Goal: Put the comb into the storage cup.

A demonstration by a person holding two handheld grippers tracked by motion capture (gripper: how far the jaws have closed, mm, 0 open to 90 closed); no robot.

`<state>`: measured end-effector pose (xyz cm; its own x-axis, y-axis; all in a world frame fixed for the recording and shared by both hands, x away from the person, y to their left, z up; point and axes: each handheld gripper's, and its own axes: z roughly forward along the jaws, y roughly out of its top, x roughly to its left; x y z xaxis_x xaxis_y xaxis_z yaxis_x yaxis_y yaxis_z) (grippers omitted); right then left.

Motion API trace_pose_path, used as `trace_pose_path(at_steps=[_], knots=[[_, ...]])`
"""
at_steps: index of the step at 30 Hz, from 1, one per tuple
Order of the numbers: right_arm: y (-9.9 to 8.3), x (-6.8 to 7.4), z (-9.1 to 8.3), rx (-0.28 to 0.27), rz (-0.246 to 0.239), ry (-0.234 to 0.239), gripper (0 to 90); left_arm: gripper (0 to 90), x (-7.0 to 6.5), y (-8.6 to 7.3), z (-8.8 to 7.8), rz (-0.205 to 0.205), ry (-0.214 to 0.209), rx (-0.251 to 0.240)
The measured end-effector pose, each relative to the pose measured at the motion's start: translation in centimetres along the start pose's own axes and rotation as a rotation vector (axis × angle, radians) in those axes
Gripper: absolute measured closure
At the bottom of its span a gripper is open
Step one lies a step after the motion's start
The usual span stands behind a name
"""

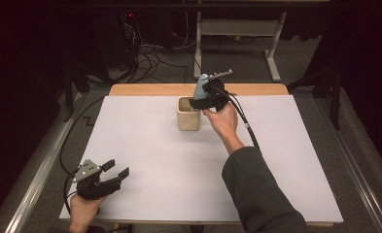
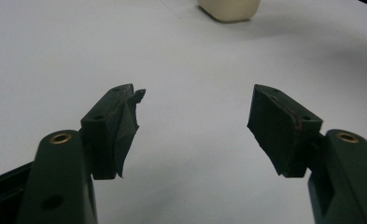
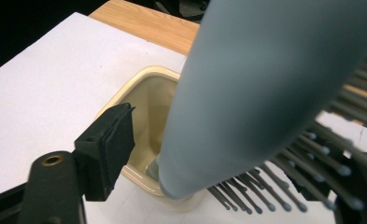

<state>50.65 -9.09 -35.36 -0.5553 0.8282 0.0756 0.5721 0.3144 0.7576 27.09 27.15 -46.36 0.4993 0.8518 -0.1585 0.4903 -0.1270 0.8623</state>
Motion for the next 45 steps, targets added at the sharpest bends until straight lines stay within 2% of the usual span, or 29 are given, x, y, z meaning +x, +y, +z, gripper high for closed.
trace_pose_path(at_steps=[5,13,28,45], knots=[[-0.3,-0.4,-0.3,-0.018,0.013,0.006,23.9,33.2,0.0,0.0,0.0,0.002,0.0,0.0],[-0.7,-0.9,-0.7,-0.008,0.013,0.013,22.7,33.2,0.0,0.0,0.0,0.002,0.0,0.001],[-0.8,-0.9,-1.5,-0.011,0.007,0.025,22.5,33.3,0.0,0.0,0.0,0.002,-0.001,0.001],[-1.9,-1.9,-3.6,-0.068,0.026,0.032,24.4,33.4,-0.1,0.0,0.0,0.004,0.003,0.001]])
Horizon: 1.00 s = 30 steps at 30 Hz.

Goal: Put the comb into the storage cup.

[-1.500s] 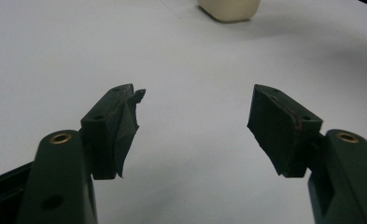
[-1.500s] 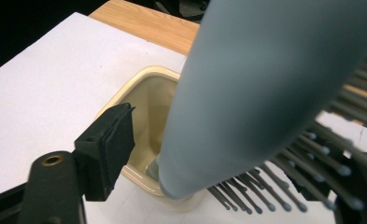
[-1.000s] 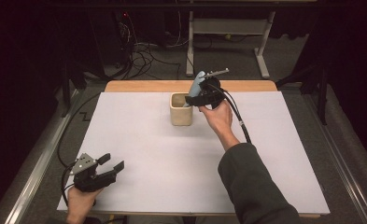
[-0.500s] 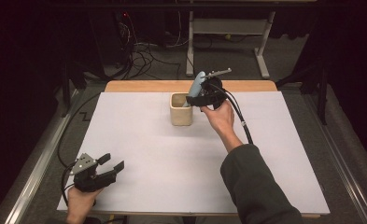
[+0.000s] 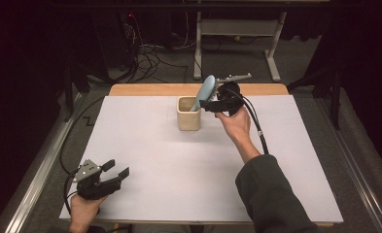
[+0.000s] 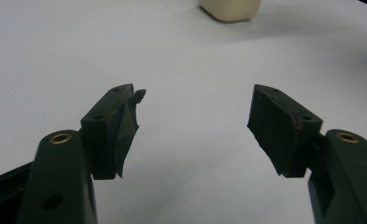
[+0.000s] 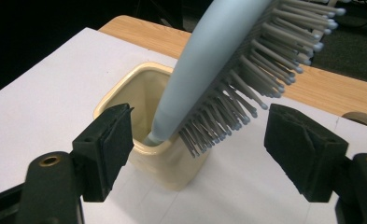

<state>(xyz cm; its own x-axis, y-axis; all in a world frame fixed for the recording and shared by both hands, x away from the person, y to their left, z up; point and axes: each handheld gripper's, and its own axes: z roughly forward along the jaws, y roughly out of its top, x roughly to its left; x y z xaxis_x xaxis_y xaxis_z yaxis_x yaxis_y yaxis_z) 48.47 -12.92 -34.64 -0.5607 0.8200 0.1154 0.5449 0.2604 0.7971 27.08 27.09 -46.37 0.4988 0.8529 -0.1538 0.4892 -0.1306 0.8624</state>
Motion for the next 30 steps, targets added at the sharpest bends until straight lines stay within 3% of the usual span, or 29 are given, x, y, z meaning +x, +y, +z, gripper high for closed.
trace_pose_path(at_steps=[30], knots=[[-1.0,-0.1,-2.2,-0.05,-0.028,0.004,26.4,33.7,0.0,0.0,-0.1,-0.005,0.008,-0.013]])
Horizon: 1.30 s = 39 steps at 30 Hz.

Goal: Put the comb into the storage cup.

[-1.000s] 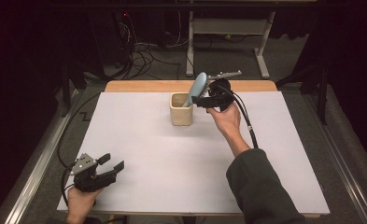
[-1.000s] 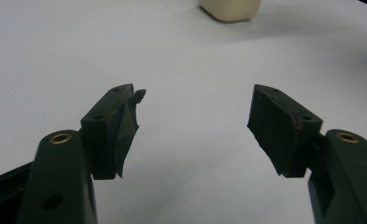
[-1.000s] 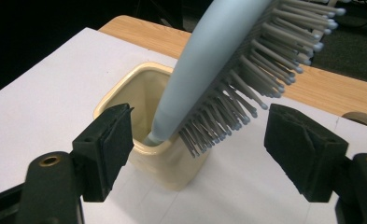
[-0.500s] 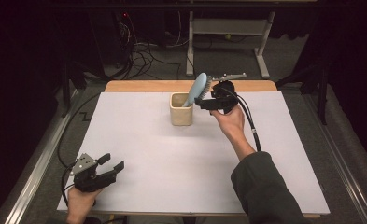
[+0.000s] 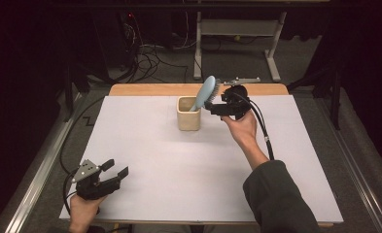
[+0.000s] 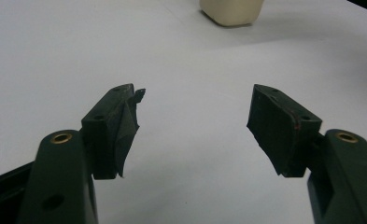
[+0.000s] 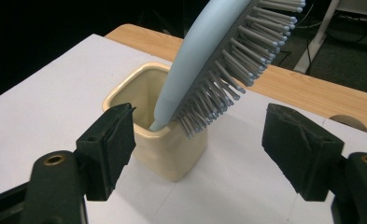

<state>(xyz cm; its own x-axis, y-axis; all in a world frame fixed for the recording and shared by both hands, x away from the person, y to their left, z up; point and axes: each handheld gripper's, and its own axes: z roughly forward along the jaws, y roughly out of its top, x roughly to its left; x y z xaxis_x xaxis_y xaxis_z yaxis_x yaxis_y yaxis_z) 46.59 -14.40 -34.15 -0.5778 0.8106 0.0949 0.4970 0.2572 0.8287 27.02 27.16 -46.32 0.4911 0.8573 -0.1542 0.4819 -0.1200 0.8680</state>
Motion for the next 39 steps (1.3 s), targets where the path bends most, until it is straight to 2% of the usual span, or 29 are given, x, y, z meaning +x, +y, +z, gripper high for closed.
trace_pose_path(at_steps=[18,30,39], knots=[[-0.9,-0.3,-1.8,-0.023,-0.011,0.01,26.8,33.7,0.0,0.0,0.0,0.001,0.0,0.002],[-1.5,-0.5,-2.9,-0.024,-0.029,-0.001,27.0,33.8,0.0,0.0,0.1,0.002,0.0,0.003],[-2.0,-1.3,-3.8,-0.036,-0.011,-0.012,27.0,33.8,0.0,0.0,0.1,0.001,-0.001,0.005]])
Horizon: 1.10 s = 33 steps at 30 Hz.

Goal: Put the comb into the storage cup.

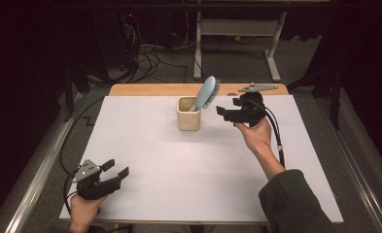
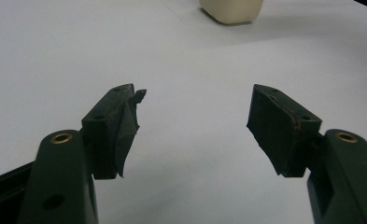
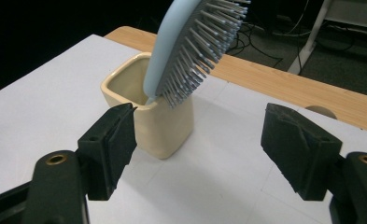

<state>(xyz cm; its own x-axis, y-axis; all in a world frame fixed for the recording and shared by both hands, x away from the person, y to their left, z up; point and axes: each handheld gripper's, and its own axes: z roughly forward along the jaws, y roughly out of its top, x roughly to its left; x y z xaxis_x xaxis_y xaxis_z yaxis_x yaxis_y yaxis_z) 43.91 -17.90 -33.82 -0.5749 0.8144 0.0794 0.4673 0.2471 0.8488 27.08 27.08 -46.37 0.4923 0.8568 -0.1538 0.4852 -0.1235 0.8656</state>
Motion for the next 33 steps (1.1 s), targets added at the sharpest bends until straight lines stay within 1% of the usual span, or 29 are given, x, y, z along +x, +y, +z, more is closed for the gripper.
trace_pose_path(at_steps=[8,14,33], knots=[[-0.3,-0.6,-0.8,-0.008,0.008,-0.007,27.1,33.8,0.0,0.0,0.0,0.0,0.001,0.0],[-0.4,-0.5,-1.3,-0.024,0.014,0.002,27.2,33.9,0.0,0.0,0.0,0.0,0.002,0.001],[-1.5,-1.5,-3.0,-0.032,0.022,-0.009,27.3,34.0,-0.1,0.0,0.0,0.002,0.003,0.0]])
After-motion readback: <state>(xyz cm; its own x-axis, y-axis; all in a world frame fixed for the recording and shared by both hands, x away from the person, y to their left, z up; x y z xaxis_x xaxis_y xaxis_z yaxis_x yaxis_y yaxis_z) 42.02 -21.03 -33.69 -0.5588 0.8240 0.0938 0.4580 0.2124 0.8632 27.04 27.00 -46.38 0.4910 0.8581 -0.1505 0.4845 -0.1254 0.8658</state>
